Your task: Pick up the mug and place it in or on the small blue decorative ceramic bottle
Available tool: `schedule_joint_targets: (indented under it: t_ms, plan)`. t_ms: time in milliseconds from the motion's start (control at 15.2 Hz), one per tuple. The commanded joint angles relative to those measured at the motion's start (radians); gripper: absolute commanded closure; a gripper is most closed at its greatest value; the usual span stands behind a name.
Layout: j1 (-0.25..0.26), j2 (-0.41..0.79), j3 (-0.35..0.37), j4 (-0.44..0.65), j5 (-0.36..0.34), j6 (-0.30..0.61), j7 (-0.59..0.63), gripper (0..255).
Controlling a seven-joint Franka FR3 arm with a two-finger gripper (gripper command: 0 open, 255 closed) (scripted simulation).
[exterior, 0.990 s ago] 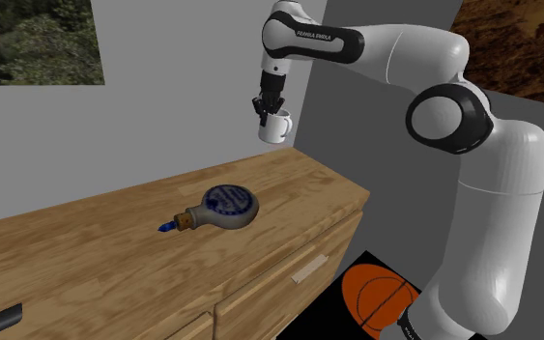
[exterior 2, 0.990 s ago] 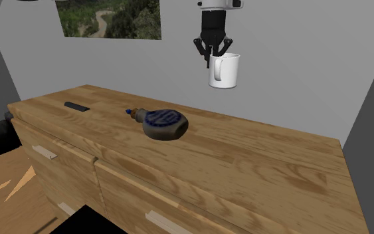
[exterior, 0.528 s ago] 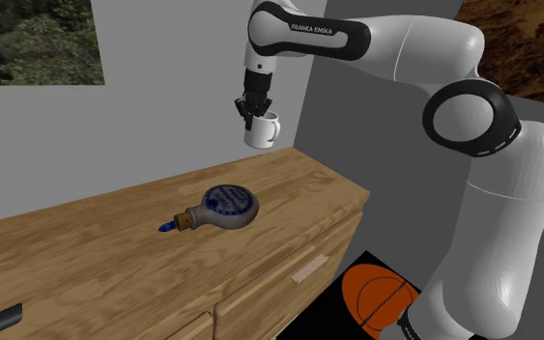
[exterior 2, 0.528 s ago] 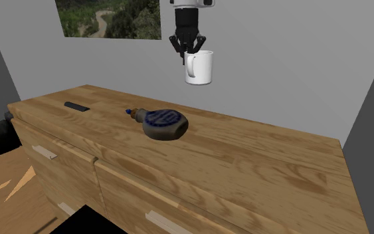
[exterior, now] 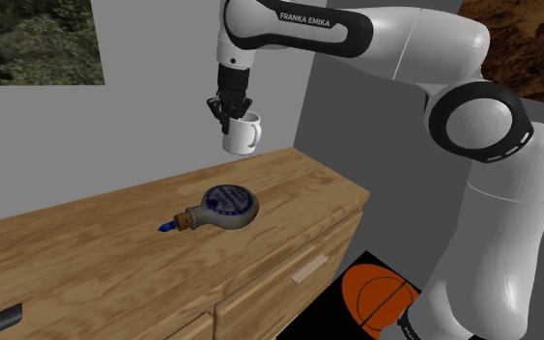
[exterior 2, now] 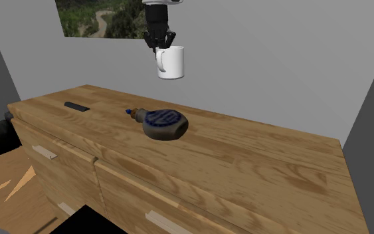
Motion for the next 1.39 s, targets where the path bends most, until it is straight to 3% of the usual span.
schedule_joint_targets:
  t_ms: [0, 132, 1320]
  plan:
    - [0.031, 0.006, 0.015, 0.008, -0.007, -0.003, 0.046, 255]
    - [0.060, 0.019, 0.029, 0.032, -0.014, -0.015, 0.088, 255]
    - [0.051, -0.013, 0.026, -0.251, -0.011, 0.236, 0.090, 255]
